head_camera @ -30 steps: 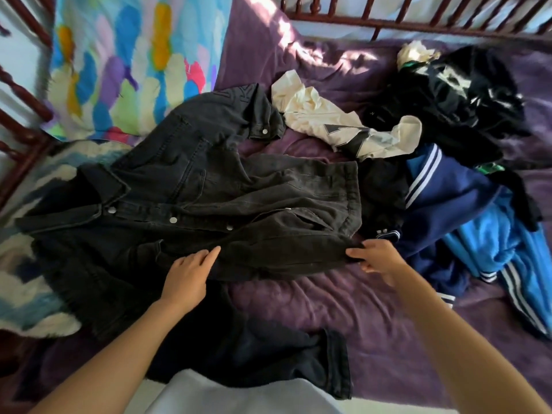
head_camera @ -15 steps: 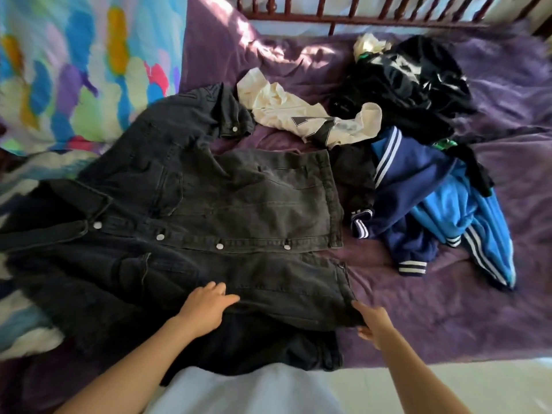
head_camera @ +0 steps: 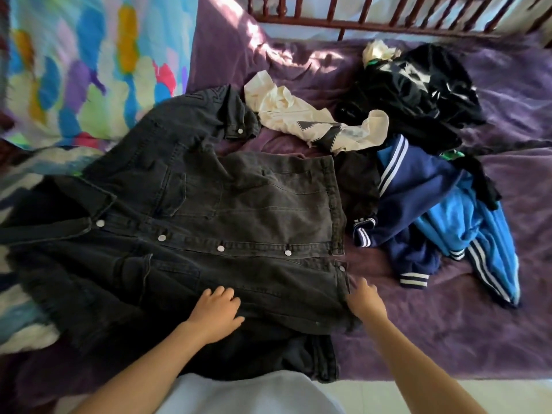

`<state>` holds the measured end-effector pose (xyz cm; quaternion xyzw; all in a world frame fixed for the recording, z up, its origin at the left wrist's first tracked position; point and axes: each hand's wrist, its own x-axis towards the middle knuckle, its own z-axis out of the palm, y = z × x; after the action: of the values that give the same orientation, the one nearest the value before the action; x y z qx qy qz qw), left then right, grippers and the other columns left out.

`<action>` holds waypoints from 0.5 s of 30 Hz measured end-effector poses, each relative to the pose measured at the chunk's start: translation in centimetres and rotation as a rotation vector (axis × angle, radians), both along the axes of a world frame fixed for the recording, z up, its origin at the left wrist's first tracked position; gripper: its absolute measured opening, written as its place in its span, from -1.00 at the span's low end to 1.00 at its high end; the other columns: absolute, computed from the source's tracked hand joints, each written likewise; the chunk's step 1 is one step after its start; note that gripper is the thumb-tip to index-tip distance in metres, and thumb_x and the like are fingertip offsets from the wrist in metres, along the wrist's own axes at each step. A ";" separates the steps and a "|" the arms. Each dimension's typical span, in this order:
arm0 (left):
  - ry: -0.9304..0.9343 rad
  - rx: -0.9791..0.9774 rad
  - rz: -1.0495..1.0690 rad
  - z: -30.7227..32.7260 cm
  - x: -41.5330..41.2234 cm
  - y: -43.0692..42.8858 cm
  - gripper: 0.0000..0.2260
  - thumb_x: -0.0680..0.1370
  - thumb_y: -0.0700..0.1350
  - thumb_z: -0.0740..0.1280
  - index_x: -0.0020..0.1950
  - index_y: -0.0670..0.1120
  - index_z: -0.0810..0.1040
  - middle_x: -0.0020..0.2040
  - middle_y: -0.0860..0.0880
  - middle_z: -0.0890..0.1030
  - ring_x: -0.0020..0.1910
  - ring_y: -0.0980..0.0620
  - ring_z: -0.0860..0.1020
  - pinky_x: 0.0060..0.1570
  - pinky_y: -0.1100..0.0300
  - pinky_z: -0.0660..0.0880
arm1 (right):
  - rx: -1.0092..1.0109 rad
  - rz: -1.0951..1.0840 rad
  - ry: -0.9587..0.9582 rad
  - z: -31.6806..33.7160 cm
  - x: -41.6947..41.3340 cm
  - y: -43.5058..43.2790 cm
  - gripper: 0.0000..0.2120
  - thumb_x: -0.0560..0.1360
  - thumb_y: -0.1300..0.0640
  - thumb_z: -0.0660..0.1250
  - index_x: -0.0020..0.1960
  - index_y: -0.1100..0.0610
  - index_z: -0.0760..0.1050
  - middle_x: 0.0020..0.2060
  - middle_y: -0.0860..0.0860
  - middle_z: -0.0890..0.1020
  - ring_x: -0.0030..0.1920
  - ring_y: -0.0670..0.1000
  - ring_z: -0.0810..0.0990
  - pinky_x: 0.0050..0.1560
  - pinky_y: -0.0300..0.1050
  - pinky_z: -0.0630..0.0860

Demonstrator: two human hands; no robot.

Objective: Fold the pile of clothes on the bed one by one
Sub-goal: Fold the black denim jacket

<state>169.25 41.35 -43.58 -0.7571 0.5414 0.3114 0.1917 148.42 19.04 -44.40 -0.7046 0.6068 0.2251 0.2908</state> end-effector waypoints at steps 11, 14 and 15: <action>0.086 -0.151 0.346 0.5 7.6 -6.5 -0.52 0.61 0.16 0.05 0.47 -0.03 0.24 0.42 -0.04 0.28 0.40 -0.06 0.22 0.30 0.05 0.26 | -0.062 0.195 -0.169 1.3 15.0 -10.8 -0.59 0.53 0.10 0.19 0.35 0.21 0.34 0.27 0.26 0.37 0.27 0.29 0.34 0.22 0.03 0.34; 0.051 -0.159 0.439 -0.7 10.5 -8.2 -0.52 0.61 0.13 0.08 0.49 -0.02 0.20 0.48 -0.04 0.19 0.45 -0.07 0.15 0.33 0.04 0.25 | -0.056 0.140 -0.195 -0.2 17.4 -13.7 -0.57 0.55 0.05 0.20 0.36 0.22 0.32 0.29 0.25 0.36 0.28 0.28 0.34 0.23 0.07 0.36; 0.042 -0.163 0.468 -1.2 11.6 -8.8 -0.52 0.62 0.12 0.08 0.50 -0.02 0.18 0.49 -0.04 0.17 0.45 -0.07 0.14 0.34 0.04 0.25 | -0.060 0.121 -0.203 -0.8 18.2 -14.8 -0.53 0.55 0.03 0.21 0.39 0.21 0.28 0.31 0.24 0.34 0.30 0.28 0.33 0.25 0.08 0.35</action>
<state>180.81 32.55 -44.82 -0.8683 0.3784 0.3182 0.0414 166.61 4.24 -45.16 -0.7676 0.5371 0.1513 0.3152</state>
